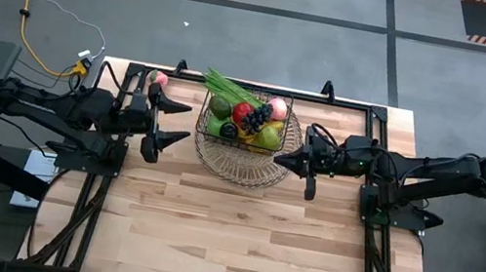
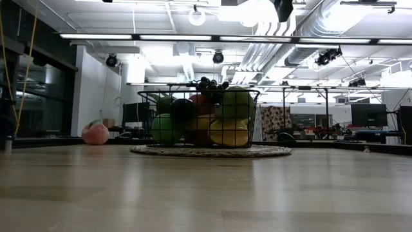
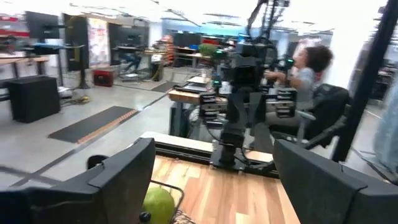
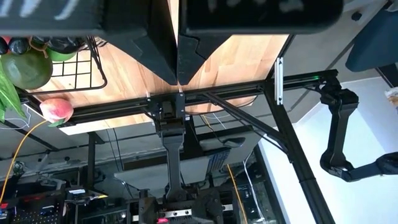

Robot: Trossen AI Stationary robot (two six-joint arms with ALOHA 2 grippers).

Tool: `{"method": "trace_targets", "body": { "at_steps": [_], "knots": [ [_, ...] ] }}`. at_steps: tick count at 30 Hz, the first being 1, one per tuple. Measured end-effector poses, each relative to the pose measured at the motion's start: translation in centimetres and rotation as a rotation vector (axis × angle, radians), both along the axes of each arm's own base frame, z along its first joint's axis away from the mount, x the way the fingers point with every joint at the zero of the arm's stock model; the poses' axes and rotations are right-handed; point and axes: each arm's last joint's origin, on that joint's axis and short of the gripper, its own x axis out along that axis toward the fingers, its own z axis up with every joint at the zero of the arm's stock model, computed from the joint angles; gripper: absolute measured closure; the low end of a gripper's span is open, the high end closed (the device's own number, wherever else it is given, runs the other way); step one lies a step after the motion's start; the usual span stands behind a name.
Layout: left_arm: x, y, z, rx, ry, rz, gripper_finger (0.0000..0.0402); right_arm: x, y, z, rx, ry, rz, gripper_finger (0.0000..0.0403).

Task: Build produce basket
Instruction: Put the peach into the black wire basket

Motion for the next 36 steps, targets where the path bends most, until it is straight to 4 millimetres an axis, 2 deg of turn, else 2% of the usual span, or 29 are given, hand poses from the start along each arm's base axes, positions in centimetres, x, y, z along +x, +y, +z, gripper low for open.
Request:
{"method": "trace_targets", "body": {
  "at_steps": [6,9,14,17,21,25,28,31,36],
  "knots": [
    [-0.4,0.9,-0.2,-0.116,-0.018,0.268,0.0087,0.0,0.0,0.0,0.0,0.001,0.0,0.0403],
    [-0.9,2.0,0.8,-0.175,0.025,0.358,0.0087,0.0,0.0,0.0,0.0,0.001,0.0,0.0403],
    [-2.1,4.9,2.2,-0.28,0.308,0.605,0.0087,0.0,0.0,0.0,0.0,0.004,0.0,0.0403],
    [-2.6,6.9,1.8,-0.368,0.519,0.766,0.0087,0.0,0.0,0.0,0.0,0.004,0.0,0.0403],
    [-2.8,9.8,-0.7,-0.52,0.752,0.931,0.0087,0.0,0.0,-0.1,0.0,0.012,0.0,0.0403],
    [-2.3,12.6,-4.2,-0.689,0.888,1.044,0.0087,0.0,0.0,-0.2,-0.001,0.02,0.0,0.0403],
    [-1.7,14.5,-6.7,-0.778,0.947,1.077,0.0087,0.0,0.0,-0.2,-0.001,0.02,0.012,0.0403],
    [-1.3,16.5,-8.5,-0.792,0.992,1.148,0.0087,0.0,0.1,-0.2,-0.004,0.021,0.024,0.0403],
    [-0.8,19.8,-10.8,-0.818,0.941,1.256,0.0087,0.0,0.1,-0.3,-0.006,0.026,0.026,0.0403]
  ]
}}
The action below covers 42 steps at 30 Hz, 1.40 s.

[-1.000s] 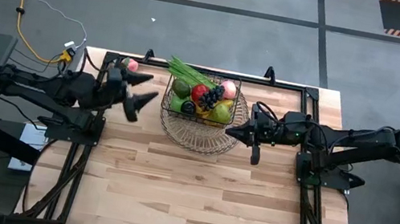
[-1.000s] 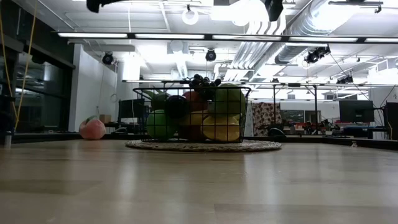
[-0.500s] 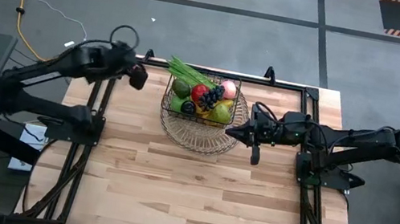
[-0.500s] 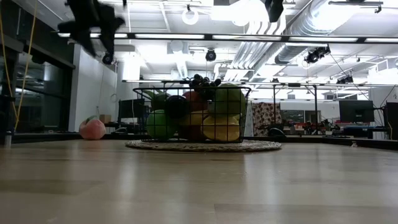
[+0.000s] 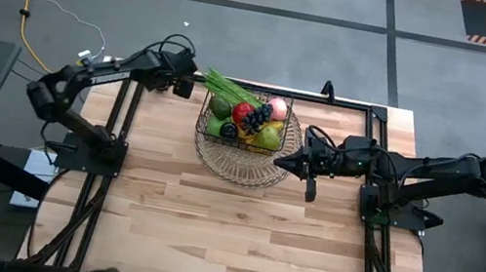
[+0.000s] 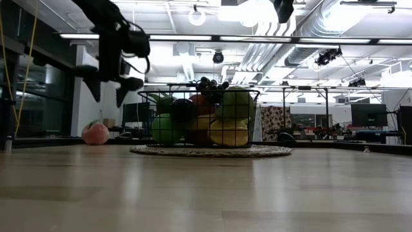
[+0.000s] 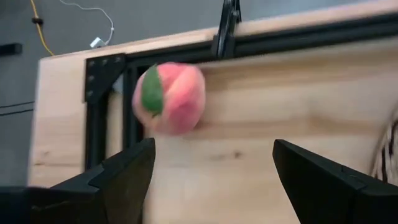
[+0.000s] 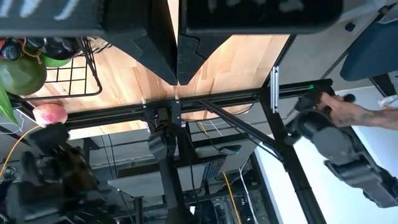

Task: Build produce basket
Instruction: Put the peach into the black wire basket

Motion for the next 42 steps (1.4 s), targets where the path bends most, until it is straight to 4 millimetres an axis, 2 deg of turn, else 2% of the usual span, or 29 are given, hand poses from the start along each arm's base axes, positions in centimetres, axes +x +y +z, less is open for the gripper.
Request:
{"method": "trace_targets", "body": {
  "at_steps": [4,10,19,29,33,42],
  "knots": [
    [0.4,2.0,-1.9,-0.017,-0.013,0.024,0.0087,0.0,0.0,0.0,0.0,0.0,0.0,0.0403],
    [-0.4,3.7,-4.5,-0.091,0.127,0.021,0.0087,0.0,0.0,0.0,0.0,0.003,0.0,0.0403],
    [0.2,5.2,-6.0,0.004,0.225,0.155,0.0087,0.0,0.0,-0.2,0.005,0.019,0.015,0.0403],
    [0.5,5.8,-9.6,-0.057,0.358,0.174,0.0087,0.0,0.1,-0.2,0.008,0.021,0.018,0.0403],
    [0.6,6.2,-9.8,-0.02,0.383,0.236,0.0087,0.0,0.0,-0.2,0.008,0.021,0.017,0.0403],
    [1.0,6.3,-10.2,0.061,0.314,0.362,0.0093,0.0,0.0,-0.2,0.039,0.025,0.014,0.0403]
  ]
}}
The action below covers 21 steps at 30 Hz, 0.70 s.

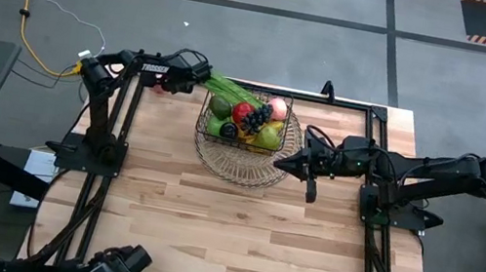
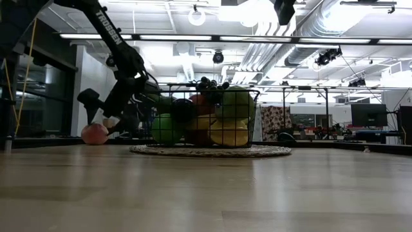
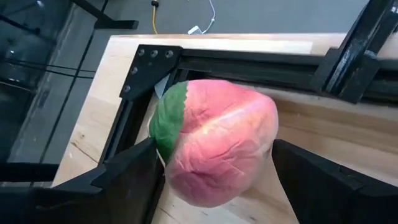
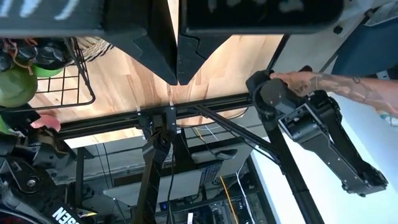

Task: Build produce basket
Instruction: Put the peach into the black wire basket

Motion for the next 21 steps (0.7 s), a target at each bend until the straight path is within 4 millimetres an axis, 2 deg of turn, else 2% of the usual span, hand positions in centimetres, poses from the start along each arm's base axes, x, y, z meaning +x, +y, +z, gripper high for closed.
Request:
{"method": "trace_targets", "body": {
  "at_steps": [12,17,21],
  "knots": [
    [1.0,-0.6,-0.9,0.024,0.002,0.02,0.0197,0.0,0.0,0.0,0.013,0.002,-0.002,0.0403],
    [0.8,-0.6,-0.3,-0.005,-0.004,-0.012,0.0208,0.0,0.0,0.0,0.013,0.002,-0.004,0.0403],
    [0.7,-0.7,1.1,0.006,-0.058,-0.024,0.0207,0.0,0.0,0.0,0.01,0.001,-0.007,0.0403]
  ]
}}
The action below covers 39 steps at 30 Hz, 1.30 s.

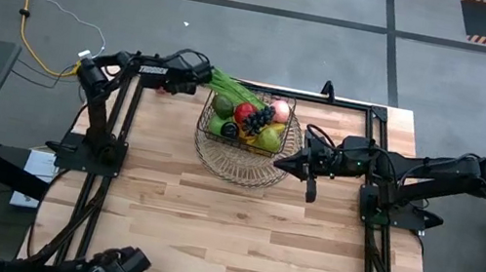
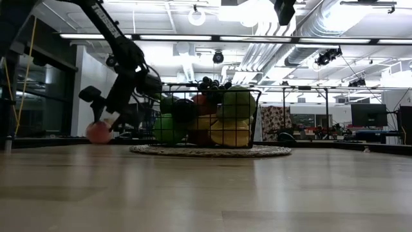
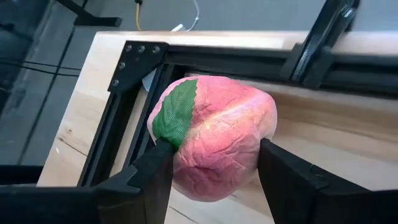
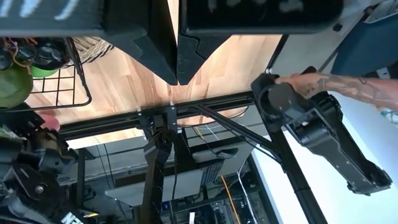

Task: Build produce basket
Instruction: Put the peach into the black wire basket

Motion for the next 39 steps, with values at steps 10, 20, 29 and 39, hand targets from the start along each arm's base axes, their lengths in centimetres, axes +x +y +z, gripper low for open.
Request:
{"method": "trace_targets", "body": {
  "at_steps": [10,20,29,39],
  "knots": [
    [-1.1,-1.5,7.1,0.198,-0.095,-0.047,0.0207,0.0,0.0,0.0,-0.016,-0.003,0.0,0.0403],
    [-1.6,-6.7,18.1,0.556,-0.418,-0.379,0.0207,0.0,-0.1,0.0,-0.023,-0.004,-0.001,0.0403],
    [-2.2,-13.9,24.8,0.697,-0.8,-0.961,0.0206,0.0,-0.1,0.0,-0.021,-0.004,-0.002,0.0403],
    [-1.6,-20.8,26.0,0.673,-1.005,-1.455,0.0206,0.0,-0.1,0.0,-0.014,-0.003,-0.003,0.0403]
  ]
}}
